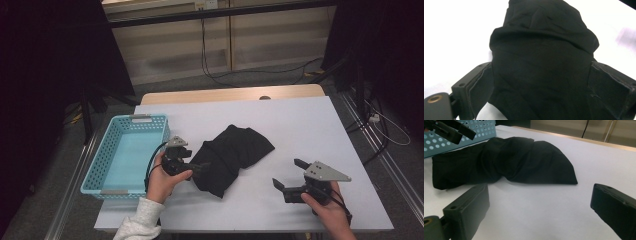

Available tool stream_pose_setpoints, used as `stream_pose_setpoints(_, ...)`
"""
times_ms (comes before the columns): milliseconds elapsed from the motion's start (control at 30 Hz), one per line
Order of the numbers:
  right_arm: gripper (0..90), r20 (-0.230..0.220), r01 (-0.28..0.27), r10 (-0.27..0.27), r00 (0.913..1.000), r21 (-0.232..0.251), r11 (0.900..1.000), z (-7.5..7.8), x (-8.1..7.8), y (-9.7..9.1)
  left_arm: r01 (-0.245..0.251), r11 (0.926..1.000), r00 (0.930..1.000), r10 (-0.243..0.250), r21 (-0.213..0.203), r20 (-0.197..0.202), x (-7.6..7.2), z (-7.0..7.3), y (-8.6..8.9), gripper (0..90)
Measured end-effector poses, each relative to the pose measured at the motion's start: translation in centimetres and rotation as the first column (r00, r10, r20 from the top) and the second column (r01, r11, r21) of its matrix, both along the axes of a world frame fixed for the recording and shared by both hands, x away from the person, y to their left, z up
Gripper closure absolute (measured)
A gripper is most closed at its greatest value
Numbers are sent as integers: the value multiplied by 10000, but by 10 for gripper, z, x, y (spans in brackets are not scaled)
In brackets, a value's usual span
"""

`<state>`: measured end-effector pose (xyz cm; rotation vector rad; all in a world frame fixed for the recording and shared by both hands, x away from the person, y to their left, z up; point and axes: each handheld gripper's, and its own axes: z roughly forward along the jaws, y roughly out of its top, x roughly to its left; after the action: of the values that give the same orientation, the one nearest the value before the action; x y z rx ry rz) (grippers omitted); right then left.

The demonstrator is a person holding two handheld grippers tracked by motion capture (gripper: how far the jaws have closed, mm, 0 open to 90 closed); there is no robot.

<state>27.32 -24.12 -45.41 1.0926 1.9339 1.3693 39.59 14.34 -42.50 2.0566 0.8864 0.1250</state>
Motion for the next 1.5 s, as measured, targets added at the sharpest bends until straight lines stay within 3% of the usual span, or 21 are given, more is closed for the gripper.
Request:
stream_pose_setpoints(100, 14, 10, -21, 21, 10000, 20, 10000, 1, 6, 4, -44, 9999, 10000, 44, -128, 29, -1, 1, 0, 75)
stream_pose_setpoints(467, 18, -83, -410, 408, 9991, -317, 9987, -3, 24, 23, -344, 9992, 9994, 344, 180, -9, 4, -7, 1, 88)
stream_pose_setpoints(533, 18, -100, -439, 436, 9990, -356, 9984, -3, 24, 24, -456, 9986, 9988, 461, 254, -191, 4, -10, 1, 138)
stream_pose_setpoints(567, 19, -111, -486, 482, 9988, -347, 9982, -3, 23, 23, -250, 9994, 9992, 258, 249, -311, 3, -13, 0, 209)
stream_pose_setpoints(733, 21, -122, -574, 569, 9983, -411, 9975, -3, 20, 23, -273, 9990, 9988, 287, 365, -384, 1, -12, -2, 313)
stream_pose_setpoints(767, 21, -81, -593, 590, 9982, -394, 9975, -2, 19, 23, -212, 9992, 9979, 231, 326, -610, 2, -13, -3, 322)
stream_pose_setpoints(900, 21, -65, -550, 548, 9985, -351, 9979, -1, 18, 21, -193, 9994, 9972, 214, 302, -715, 3, -16, -4, 351)
stream_pose_setpoints(1067, 22, -16, -531, 531, 9986, -359, 9979, 0, 15, 19, 113, 9999, 9937, -109, 34, -1113, 2, -23, -10, 593)
stream_pose_setpoints(1100, 21, -21, -542, 541, 9985, -358, 9979, 0, 15, 19, 438, 9989, 9863, -459, -170, -1585, 2, -24, -12, 678)
stream_pose_setpoints(1133, 22, -20, -536, 536, 9986, -338, 9980, 0, 15, 18, 438, 9989, 9863, -459, -170, -1585, 2, -24, -12, 781)
stream_pose_setpoints(1167, 22, -22, -556, 556, 9985, -315, 9980, 0, 15, 18, 423, 9981, 9741, -513, -451, -2204, 2, -25, -13, 849)
stream_pose_setpoints(1367, 23, -78, -682, 679, 9977, -403, 9969, -1, 15, 19, 547, 9979, 9787, -602, -333, -1962, 0, -26, -26, 891)
stream_pose_setpoints(1400, 23, -89, -700, 696, 9975, -413, 9967, -2, 15, 20, 647, 9955, 9789, -768, -695, -1891, -3, -25, -39, 892)
stream_pose_setpoints(1433, 23, -81, -697, 695, 9976, -410, 9967, -2, 15, 20, 790, 9936, 9804, -920, -802, -1744, -6, -24, -47, 892)
stream_pose_setpoints(1467, 23, -81, -697, 695, 9976, -410, 9967, -2, 15, 20, 790, 9936, 9804, -920, -802, -1744, -6, -24, -47, 892)
stream_pose_setpoints(1500, 23, -60, -712, 710, 9975, -431, 9965, -2, 16, 24, 1252, 9901, 9830, -1325, -639, -1271, -12, -17, -62, 892)
